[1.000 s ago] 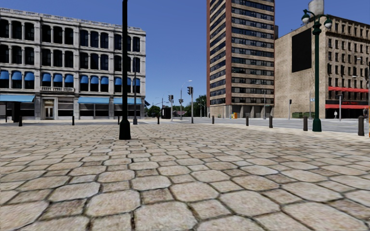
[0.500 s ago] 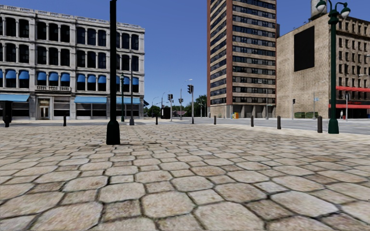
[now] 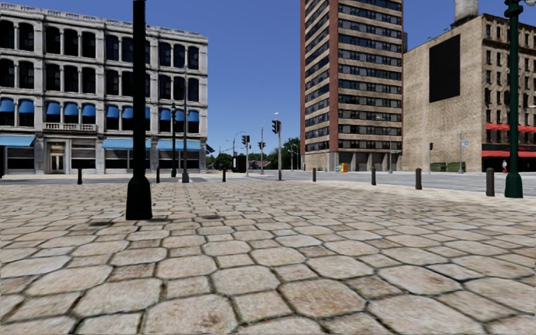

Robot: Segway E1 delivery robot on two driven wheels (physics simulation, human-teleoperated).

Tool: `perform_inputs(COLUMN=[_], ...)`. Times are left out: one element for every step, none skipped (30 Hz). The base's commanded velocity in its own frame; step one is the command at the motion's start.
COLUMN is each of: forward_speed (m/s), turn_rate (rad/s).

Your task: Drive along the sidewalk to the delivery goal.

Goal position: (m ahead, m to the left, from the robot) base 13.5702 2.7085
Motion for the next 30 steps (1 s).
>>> perform_inputs(forward_speed=[2.00, 2.00, 2.00, 2.00, 2.00, 2.00, 2.00, 2.00, 2.00, 2.00, 2.00, 2.00, 2.00, 2.00, 2.00, 2.00, 2.00, 2.00, 2.00, 2.00, 2.00, 2.00, 2.00, 2.00, 2.00, 2.00, 2.00, 2.00, 2.00, 2.00], turn_rate=[0.00, 0.00, 0.00, 0.00, 0.00, 0.00, 0.00, 0.00, 0.00, 0.00, 0.00, 0.00, 0.00, 0.00, 0.00, 0.00, 0.00, 0.00, 0.00, 0.00, 0.00, 0.00, 0.00, 0.00, 0.00, 0.00, 0.00, 0.00, 0.00, 0.00])
